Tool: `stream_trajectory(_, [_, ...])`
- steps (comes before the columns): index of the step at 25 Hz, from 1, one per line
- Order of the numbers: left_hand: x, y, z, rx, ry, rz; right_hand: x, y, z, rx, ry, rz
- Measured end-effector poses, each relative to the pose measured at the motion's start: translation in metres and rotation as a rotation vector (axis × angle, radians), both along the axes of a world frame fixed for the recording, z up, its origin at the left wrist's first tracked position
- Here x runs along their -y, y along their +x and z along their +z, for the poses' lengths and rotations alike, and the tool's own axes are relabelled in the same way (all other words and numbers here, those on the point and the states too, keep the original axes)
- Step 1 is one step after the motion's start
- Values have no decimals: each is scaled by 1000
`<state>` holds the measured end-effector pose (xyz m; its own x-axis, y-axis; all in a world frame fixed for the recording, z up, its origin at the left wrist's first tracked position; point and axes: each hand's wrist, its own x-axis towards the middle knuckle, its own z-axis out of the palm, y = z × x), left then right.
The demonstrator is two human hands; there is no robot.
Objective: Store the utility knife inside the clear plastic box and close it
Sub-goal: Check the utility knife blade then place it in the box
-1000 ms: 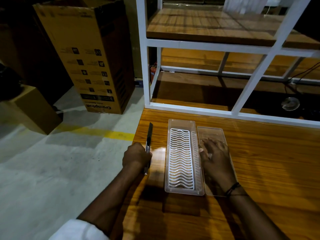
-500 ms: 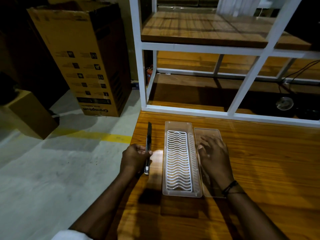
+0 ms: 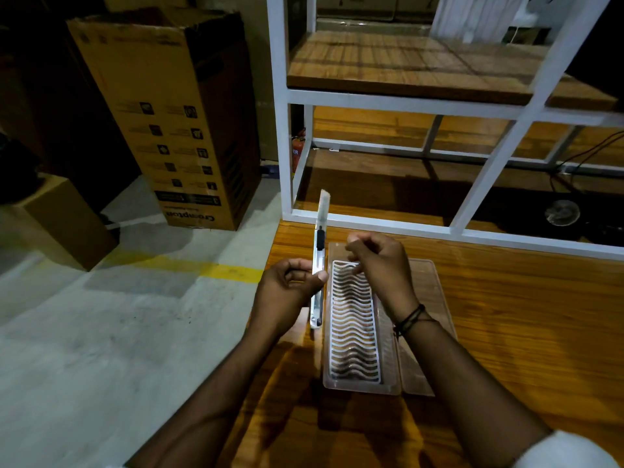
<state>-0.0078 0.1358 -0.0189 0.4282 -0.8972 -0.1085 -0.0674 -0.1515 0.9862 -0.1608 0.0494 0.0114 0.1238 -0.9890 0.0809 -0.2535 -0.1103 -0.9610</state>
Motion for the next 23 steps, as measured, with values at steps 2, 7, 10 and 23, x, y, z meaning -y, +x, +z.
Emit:
stream_trajectory(2, [-2, -6, 4, -19, -27, -39, -1, 11, 6, 149, 126, 39])
stream_trajectory(7, [-1, -11, 2, -37, -54, -92, -3, 22, 6, 227, 169, 53])
stream_trajectory(10, [0, -11, 1, -30, -62, -96, -2, 18, 3, 201, 139, 45])
stream_trajectory(23, [-12, -12, 13, 172, -116, -311, 7, 0, 4, 115, 31, 26])
